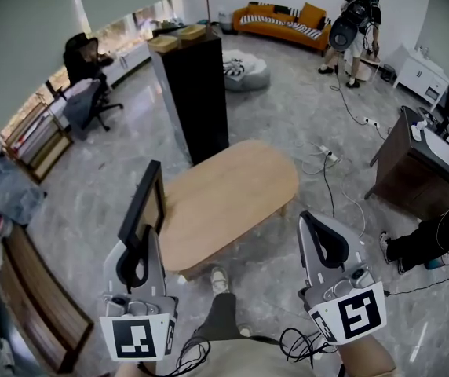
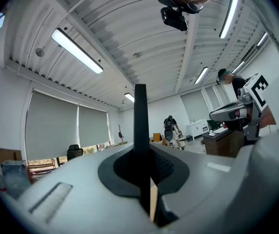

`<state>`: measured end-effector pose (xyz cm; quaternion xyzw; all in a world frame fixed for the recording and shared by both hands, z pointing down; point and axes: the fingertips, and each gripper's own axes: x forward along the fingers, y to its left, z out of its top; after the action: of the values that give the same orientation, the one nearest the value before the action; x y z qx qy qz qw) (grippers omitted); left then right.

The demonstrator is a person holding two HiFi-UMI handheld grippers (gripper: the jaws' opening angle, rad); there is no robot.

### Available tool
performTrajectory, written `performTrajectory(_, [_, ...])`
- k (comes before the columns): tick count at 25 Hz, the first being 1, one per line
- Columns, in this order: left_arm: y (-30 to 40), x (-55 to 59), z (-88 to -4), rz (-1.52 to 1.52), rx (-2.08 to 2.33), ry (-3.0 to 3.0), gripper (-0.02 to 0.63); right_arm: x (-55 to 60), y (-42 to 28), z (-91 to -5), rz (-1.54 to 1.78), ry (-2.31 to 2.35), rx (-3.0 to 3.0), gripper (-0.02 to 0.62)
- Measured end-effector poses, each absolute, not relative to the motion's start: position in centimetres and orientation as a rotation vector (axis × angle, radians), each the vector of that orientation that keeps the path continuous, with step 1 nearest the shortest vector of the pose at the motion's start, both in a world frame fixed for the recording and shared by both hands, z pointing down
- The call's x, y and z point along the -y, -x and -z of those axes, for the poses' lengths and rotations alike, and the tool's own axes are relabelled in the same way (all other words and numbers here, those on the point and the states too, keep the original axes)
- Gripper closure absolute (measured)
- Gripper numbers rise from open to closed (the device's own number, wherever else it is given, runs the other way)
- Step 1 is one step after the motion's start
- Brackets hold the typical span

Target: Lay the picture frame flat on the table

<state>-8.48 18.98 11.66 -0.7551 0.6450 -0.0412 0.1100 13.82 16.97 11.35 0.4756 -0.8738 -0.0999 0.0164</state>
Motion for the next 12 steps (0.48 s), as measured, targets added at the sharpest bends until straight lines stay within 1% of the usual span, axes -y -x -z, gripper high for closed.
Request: performTrajectory(12, [10.9, -9.5, -13.1, 0.140, -1.884, 2.268, 0.574, -7.5, -11.0, -12.7, 0.268, -1.477, 2.687, 0.594])
